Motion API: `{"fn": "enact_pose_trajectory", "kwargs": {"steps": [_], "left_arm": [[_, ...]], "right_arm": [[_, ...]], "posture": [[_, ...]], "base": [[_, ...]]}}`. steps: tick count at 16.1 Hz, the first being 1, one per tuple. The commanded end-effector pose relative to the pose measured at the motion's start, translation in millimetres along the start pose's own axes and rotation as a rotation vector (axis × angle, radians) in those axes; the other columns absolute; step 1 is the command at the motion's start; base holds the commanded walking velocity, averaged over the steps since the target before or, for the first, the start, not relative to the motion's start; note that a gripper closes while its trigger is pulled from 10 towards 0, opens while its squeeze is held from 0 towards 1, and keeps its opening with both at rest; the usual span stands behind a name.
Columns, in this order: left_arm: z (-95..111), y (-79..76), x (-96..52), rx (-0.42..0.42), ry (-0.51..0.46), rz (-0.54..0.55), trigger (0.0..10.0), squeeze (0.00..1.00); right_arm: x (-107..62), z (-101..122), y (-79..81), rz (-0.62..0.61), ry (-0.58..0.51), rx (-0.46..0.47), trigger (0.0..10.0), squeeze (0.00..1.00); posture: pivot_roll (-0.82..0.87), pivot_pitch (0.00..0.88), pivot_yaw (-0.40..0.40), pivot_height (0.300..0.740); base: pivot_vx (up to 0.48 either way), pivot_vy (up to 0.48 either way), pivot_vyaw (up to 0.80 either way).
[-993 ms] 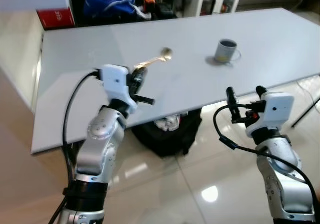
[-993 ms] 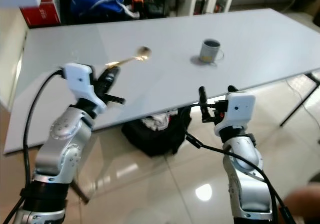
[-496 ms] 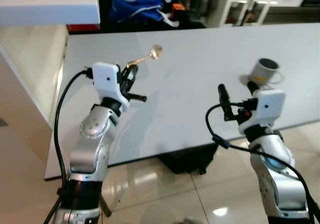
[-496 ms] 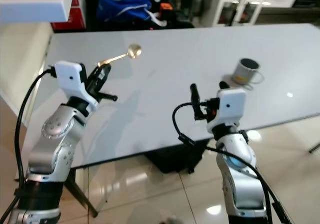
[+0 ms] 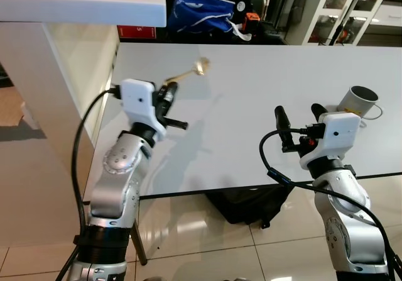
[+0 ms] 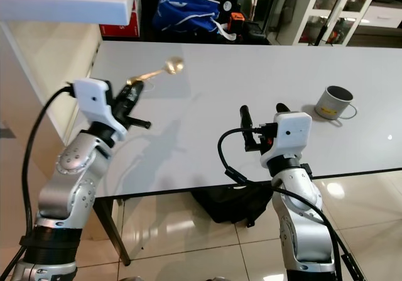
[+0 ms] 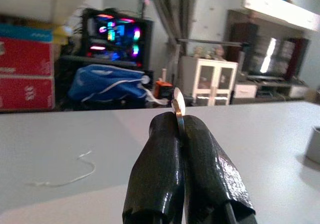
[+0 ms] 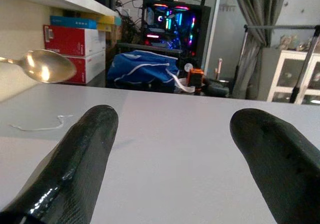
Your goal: Setting the table
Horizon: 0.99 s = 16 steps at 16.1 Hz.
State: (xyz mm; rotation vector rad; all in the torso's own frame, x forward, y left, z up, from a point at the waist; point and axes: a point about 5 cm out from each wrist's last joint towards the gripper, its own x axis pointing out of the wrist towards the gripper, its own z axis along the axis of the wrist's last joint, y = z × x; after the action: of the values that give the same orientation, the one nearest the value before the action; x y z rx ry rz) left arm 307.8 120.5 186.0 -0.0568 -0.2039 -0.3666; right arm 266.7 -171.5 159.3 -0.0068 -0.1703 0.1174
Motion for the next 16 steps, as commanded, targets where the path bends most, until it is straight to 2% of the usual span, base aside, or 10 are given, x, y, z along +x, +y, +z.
{"fn": "enact_pose_trajectory", "kwargs": {"steps": [1,3,6,8,10,11,12,13,14,16], "left_arm": [[3,-6.4,1.8,0.034,-0.02,-0.052,10.0,0.0],[5,-9.5,1.6,0.041,-0.046,-0.094,10.0,0.0],[10,-14.5,1.8,0.07,-0.12,-0.16,10.0,0.0],[11,-16.3,4.9,0.109,-0.139,-0.183,10.0,0.0],[10,-18.8,10.5,0.178,-0.155,-0.223,10.0,0.0],[10,-19.7,11.5,0.204,-0.159,-0.229,10.0,0.0],[10,-22.3,13.6,0.248,-0.179,-0.24,10.0,0.0],[13,-25.0,16.0,0.289,-0.224,-0.243,10.0,0.0],[15,-26.0,16.9,0.302,-0.238,-0.244,10.0,0.0],[15,-30.6,18.5,0.334,-0.268,-0.271,10.0,0.0]], "right_arm": [[1.3,4,-4.9,-0.012,-0.003,0.02,10.0,0.0],[2.6,7,-4.5,-0.013,-0.009,0.066,10.0,0.0],[3.0,14,-2.4,-0.013,-0.032,0.225,10.0,0.0],[2.3,16,-1.5,-0.021,-0.045,0.326,10.0,0.0],[1.0,18,5.2,0.027,-0.04,0.464,10.0,0.0],[0.5,18,7.1,0.04,-0.042,0.498,10.0,0.0],[-1.1,20,11.2,0.069,-0.044,0.591,10.0,0.0],[-2.7,23,15.8,0.111,-0.066,0.732,10.0,0.58],[-2.5,25,16.3,0.112,-0.079,0.787,10.0,1.0],[-1.2,28,17.8,0.122,-0.094,0.903,10.0,1.0]], "posture": [[0.0,0.0,-0.057,0.74],[0.0,0.0,-0.056,0.74],[0.01,0.007,-0.05,0.74],[0.02,0.01,-0.048,0.74],[0.01,0.015,-0.036,0.74],[0.01,0.015,-0.035,0.74],[0.01,0.016,-0.03,0.74],[0.01,0.015,-0.026,0.74],[0.01,0.015,-0.025,0.74],[0.01,0.014,-0.025,0.74]], "base": [[0.0,0.0,0.0],[0.0,0.0,0.0],[0.0,0.0,0.0],[0.0,0.0,0.0],[0.0,0.0,0.0],[0.0,0.0,0.0],[0.0,0.0,0.0],[0.0,0.0,0.0],[0.0,0.0,0.0],[0.0,0.0,0.0]]}}
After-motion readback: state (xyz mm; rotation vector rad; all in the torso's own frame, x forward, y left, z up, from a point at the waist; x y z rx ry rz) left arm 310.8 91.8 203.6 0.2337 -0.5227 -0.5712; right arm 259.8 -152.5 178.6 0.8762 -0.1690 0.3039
